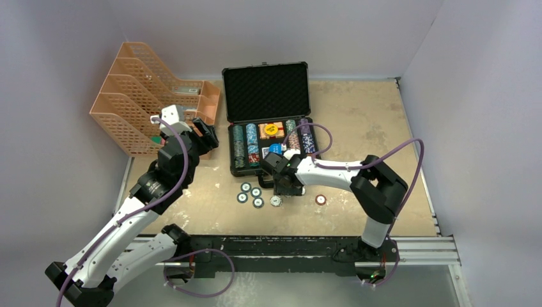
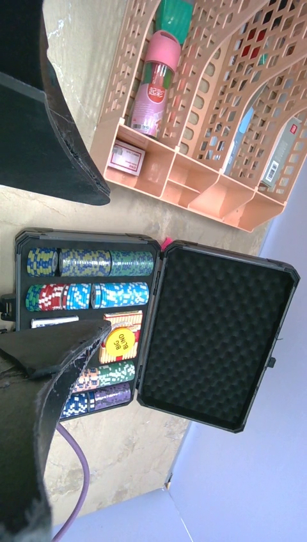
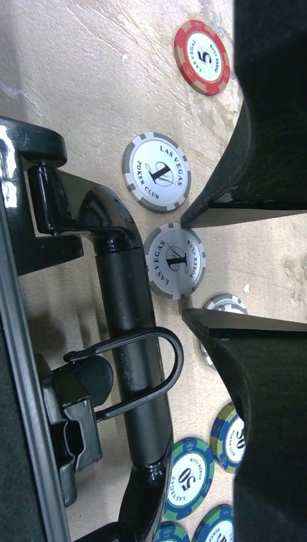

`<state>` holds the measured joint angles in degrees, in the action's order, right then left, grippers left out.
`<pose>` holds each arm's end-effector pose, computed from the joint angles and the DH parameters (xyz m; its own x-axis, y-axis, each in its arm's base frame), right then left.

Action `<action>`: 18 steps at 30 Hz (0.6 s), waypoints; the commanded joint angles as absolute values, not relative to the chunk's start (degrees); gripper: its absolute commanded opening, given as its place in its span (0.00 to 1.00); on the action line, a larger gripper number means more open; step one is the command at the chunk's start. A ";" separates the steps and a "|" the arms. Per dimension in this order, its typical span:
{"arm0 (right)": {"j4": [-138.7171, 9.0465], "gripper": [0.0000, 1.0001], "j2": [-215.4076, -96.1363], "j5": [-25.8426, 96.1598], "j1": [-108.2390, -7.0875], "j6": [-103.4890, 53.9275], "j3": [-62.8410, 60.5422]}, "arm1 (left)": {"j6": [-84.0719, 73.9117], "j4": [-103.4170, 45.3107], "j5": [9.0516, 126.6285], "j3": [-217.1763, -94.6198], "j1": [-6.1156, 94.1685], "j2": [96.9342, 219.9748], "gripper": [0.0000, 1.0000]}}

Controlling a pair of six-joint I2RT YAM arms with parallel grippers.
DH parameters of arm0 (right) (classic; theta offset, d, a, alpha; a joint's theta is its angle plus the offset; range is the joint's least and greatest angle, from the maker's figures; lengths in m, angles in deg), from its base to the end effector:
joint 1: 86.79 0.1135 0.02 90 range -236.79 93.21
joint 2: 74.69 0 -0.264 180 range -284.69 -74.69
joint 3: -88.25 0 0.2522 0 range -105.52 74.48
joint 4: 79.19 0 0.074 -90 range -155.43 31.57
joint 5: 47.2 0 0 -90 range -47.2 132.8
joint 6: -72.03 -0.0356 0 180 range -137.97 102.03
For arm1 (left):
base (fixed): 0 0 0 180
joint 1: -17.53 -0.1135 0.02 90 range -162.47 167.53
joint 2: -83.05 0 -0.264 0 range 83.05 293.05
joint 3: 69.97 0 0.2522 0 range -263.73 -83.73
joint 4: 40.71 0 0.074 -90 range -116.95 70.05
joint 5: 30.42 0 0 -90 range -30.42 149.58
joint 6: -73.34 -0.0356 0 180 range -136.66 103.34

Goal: Pack up texas hold em set

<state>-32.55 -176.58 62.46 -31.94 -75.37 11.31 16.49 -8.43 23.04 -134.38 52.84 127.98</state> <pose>0.2038 0.2687 0.1634 -0.8914 0.1120 -0.4391 0.0783 0.9925 0.0941 0.1517 -0.0815 0.3613 -0.1462 -0.4348 -0.8886 -0.1067 0.8999 -0.4228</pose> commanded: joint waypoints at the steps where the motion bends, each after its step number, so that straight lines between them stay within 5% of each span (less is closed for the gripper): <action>1: -30.64 0.53 -179.48 64.69 -32.15 -75.08 12.49 | 15.16 -9.78 21.96 -134.61 52.57 127.61 0.66; 8: -32.01 0.48 -179.36 63.30 -32.69 -73.78 13.28 | 15.06 -9.81 22.01 -134.62 52.57 127.57 0.66; 18: -31.85 0.59 -179.46 65.72 -34.00 -73.62 13.55 | 15.05 -9.65 21.96 -134.59 52.60 127.43 0.66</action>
<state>-33.14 -176.62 61.72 -33.19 -74.06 11.31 16.49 -8.43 22.87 -134.38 52.84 127.98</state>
